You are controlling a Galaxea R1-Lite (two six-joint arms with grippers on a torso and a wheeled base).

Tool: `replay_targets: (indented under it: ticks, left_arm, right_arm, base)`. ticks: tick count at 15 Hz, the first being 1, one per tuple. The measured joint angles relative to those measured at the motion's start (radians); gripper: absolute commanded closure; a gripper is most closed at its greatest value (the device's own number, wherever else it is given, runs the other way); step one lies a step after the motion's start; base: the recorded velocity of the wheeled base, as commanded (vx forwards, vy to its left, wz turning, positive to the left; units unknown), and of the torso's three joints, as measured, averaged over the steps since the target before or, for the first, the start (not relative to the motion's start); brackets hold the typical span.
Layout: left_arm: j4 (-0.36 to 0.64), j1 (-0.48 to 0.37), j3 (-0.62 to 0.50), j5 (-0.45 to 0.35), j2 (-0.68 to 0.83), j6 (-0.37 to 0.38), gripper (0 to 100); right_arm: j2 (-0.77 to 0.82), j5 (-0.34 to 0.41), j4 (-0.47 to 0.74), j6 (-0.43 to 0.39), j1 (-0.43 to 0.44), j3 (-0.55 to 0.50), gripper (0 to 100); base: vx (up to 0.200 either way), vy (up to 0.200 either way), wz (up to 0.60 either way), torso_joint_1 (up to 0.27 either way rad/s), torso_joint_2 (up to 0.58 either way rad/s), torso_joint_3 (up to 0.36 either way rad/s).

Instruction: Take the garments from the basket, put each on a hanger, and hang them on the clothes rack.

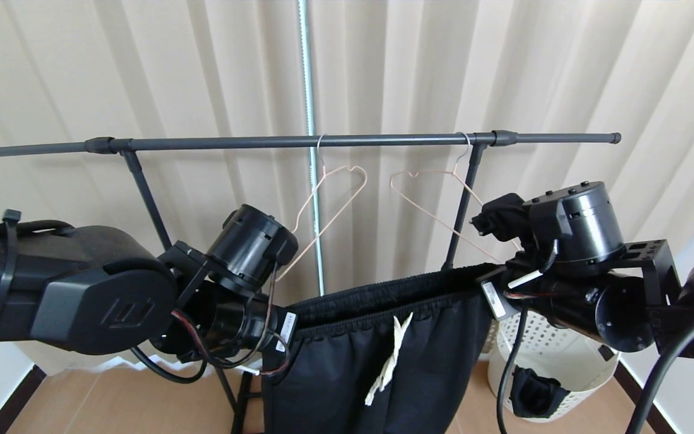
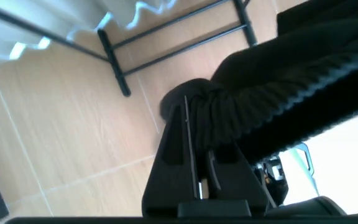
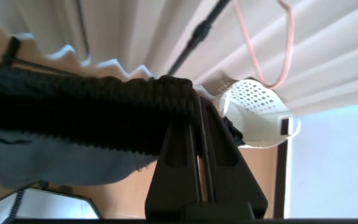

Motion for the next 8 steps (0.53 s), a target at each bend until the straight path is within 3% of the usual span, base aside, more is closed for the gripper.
replay_targets:
  ticks: [3,8]
  left_arm:
    - [-0.023,0.055,0.041,-0.016,-0.042,0.001,100]
    - [-0.025,0.081,0.071,-0.077,-0.112,0.001,100]
  right_arm:
    - [-0.012,0.006,-0.004,-0.045,-0.082,0.003,100]
    - [-0.051,0.007,0.001,-0.061,-0.114,0.024,100]
  base:
    - [0.0,0.0,0.0,0.0,0.0,0.0]
    - [0.0,0.0,0.0,0.0,0.0,0.0]
